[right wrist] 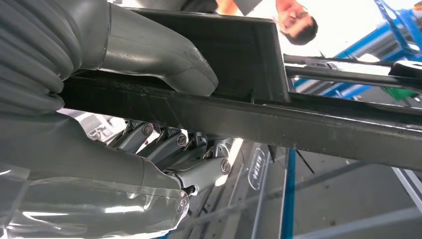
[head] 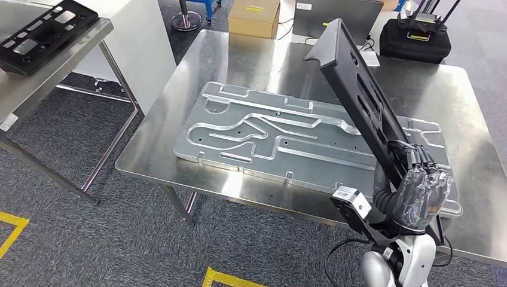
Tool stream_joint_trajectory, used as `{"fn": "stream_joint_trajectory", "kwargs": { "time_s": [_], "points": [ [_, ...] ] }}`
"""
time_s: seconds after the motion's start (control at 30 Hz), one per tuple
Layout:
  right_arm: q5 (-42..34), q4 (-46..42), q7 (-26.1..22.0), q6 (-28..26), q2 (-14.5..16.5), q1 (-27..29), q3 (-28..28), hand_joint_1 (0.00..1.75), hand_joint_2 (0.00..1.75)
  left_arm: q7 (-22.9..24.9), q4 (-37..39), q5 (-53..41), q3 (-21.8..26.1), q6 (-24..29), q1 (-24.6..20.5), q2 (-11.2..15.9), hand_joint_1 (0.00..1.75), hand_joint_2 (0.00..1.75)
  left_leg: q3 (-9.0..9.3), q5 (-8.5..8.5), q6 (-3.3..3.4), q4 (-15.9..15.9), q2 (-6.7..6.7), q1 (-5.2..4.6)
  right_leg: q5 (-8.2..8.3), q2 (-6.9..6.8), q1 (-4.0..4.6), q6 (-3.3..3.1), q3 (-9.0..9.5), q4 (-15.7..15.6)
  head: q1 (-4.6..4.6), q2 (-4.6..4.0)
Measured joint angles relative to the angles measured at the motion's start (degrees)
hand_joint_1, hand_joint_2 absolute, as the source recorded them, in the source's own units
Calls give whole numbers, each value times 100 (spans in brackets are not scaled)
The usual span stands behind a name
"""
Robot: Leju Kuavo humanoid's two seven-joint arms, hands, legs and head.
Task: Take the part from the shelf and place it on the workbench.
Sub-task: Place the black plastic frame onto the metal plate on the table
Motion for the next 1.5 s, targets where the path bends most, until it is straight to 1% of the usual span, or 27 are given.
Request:
{"fn": "stream_joint_trajectory", "kwargs": {
  "time_s": [0.03, 0.1, 0.13, 0.17, 0.27, 0.33, 0.37, 0.43, 0.47, 0.5, 0.53, 0.57, 0.63, 0.67, 0.73, 0.83, 0.9, 0.97, 1.0, 1.03, 1.1, 1.17, 1.2, 1.33, 1.4, 1.47, 1.5],
  "points": [
    [29, 47, 20, 2, -3, -16, -3, 175, 175, 1, 1, -1, -2, 0, 3, -3, 0, 0, 61, -47, -13, 2, -6, 6, 201, -4, -17, 18, -40, -96, -1, 0],
    [113, 138, 60, 7, -12, -76, -2, 175, 175, 2, 3, -4, -7, 2, 11, -10, 0, 0, 190, -162, -65, 13, -14, 19, 754, -18, -49, 43, 154, -779, 1, 0],
    [166, 189, 85, 10, -19, -116, -2, 175, 175, 2, 4, -8, -9, 7, 6, -13, 0, 0, 228, -220, -103, 31, -18, 13, 926, -23, -46, 38, 278, -1125, 4, 0],
    [219, 241, 109, 13, -25, -155, -1, 175, 175, 4, 4, -12, -12, 10, 1, -14, 0, 0, 241, -263, -139, 42, -20, 6, 998, -24, -39, 11, 359, -1351, 3, 0],
    [403, 374, 202, 20, -47, -237, -6, 175, 175, 10, 4, -33, -20, 15, -19, -11, 0, 0, 253, -334, -235, 26, -12, -6, 904, -7, -14, -130, 403, -1479, -7, 1],
    [643, 478, 300, 50, -78, -332, -14, 175, 175, 6, 5, -59, -23, 15, -24, -10, 0, 0, 239, -439, -291, 186, -2, 9, 859, 1, -22, -219, 476, -1514, -16, 1],
    [799, 547, 352, 79, -103, -414, -16, 175, 175, 2, 6, -78, -26, 15, -28, -10, 0, 0, 127, -547, -312, 442, 1, 16, 836, 2, -27, -259, 524, -1528, -22, 1],
    [1105, 735, 447, 146, -183, -611, -26, 175, 175, -18, 7, -105, -30, 15, -33, -12, 0, 0, -335, -824, -330, 1236, 4, 22, 781, -1, -8, -309, 595, -1534, -29, 0],
    [1230, 852, 486, 194, -242, -716, -33, 175, 175, -30, 7, -115, -33, 15, -31, -11, 0, 0, -590, -901, -330, 1592, 4, 23, 753, 2, 7, -319, 628, -1533, -28, 0],
    [1336, 990, 530, 260, -323, -832, -39, 175, 175, -42, 7, -123, -37, 14, -26, -10, 0, 0, -772, -862, -319, 1772, 4, 21, 721, 8, 24, -325, 668, -1533, -27, 0],
    [1421, 1146, 587, 348, -420, -974, -38, 175, 175, -50, 7, -133, -45, 9, -21, -9, 0, 0, -849, -689, -293, 1724, 4, 14, 686, 17, 42, -328, 717, -1533, -28, 0],
    [1487, 1331, 668, 455, -543, -1145, -18, 175, 175, -55, 7, -149, -56, 4, -17, -7, 0, 0, -820, -411, -249, 1458, 3, 0, 648, 27, 59, -328, 773, -1533, -28, 0],
    [1541, 1734, 844, 624, -807, -1535, 87, 175, 175, -63, 7, -180, -78, -8, -21, 13, 0, 0, -615, 116, -126, 701, 6, -52, 578, 39, 83, -312, 859, -1537, -17, 0],
    [1550, 1945, 924, 699, -949, -1740, 176, 175, 175, -70, 9, -192, -88, -13, -26, 24, 0, 0, -530, 243, -77, 432, 8, -78, 557, 44, 87, -290, 872, -1536, -9, 0],
    [1557, 2374, 1038, 835, -1216, -2147, 448, 175, 175, -78, 12, -203, -111, -23, -34, 47, 0, 0, -475, 258, -35, 262, 10, -113, 546, 49, 80, -227, 861, -1552, 4, 0],
    [1561, 2900, 1122, 954, -1551, -2678, 973, 175, 175, -83, 13, -207, -138, -42, -42, 61, 0, 0, -377, 290, -1, 76, 15, -75, 482, 40, 76, -139, 859, -1517, 2, 0],
    [1564, 3174, 1144, 969, -1712, -2937, 1244, 175, 175, -84, 13, -208, -149, -59, -57, 63, 0, 0, -290, 312, 26, -33, 8, -36, 246, 21, 67, -96, 626, -1039, 4, 0],
    [1566, 3410, 1133, 995, -1830, -3117, 1428, 175, 175, -84, 13, -211, -155, -71, -64, 64, 0, 0, -269, 291, 39, -42, -15, -27, 4, 15, 39, -48, 178, -319, 4, 0],
    [1566, 3515, 1112, 1034, -1874, -3182, 1517, 175, 175, -83, 13, -231, -157, -77, -58, 64, 0, 0, -260, 270, 32, -32, -24, -23, 0, 14, 16, -21, 5, -104, 4, 0],
    [1566, 3604, 1100, 1101, -1940, -3227, 1620, 175, 175, -79, 14, -290, -169, -93, -54, 63, 0, 0, -244, 241, 18, -16, -27, -16, 118, 8, -6, 6, -67, -99, 2, 0],
    [1565, 3713, 1054, 1223, -2143, -3237, 1801, 175, 175, -61, 17, -482, -250, -136, -57, 64, 0, 0, -203, 157, -27, 51, -51, 9, 608, -17, -60, 67, 101, -686, 3, 0],
    [1565, 3768, 985, 1252, -2354, -3197, 1906, 175, 175, -34, 21, -633, -366, -166, -71, 84, 0, 0, -205, 67, -95, 149, -95, 11, 897, -30, -70, 77, 345, -1288, 17, 0],
    [1565, 3802, 966, 1244, -2411, -3189, 1964, 175, 175, -23, 22, -662, -410, -172, -76, 94, 0, 0, -218, 38, -127, 187, -105, 5, 913, -22, -63, 48, 392, -1419, 19, 0],
    [1565, 3979, 1096, 1228, -2430, -3204, 2438, 175, 175, -1, 27, -710, -508, -175, -104, 114, 0, 0, -232, -65, -229, 267, -63, 3, 860, 34, -48, -133, 416, -1457, 9, 0],
    [1565, 4049, 1166, 1220, -2392, -3205, 2660, 175, 175, 0, 28, -719, -551, -178, -125, 119, 0, 0, -419, -314, -279, 715, -36, 14, 845, 28, -57, -199, 458, -1475, -2, 0],
    [1565, 4108, 1188, 1198, -2330, -3174, 2823, 87, 175, -6, 28, -718, -573, -184, -134, 121, 0, 87, -822, -632, -301, 1497, -18, 16, 822, 17, -35, -238, 481, -1474, -10, 0],
    [1565, 4141, 1188, 1175, -2299, -3140, 2879, 44, 175, -15, 28, -719, -580, -191, -132, 123, 0, 131, -991, -697, -298, 1783, -13, 16, 811, 13, -19, -251, 490, -1472, -10, 0]
  ]
}}
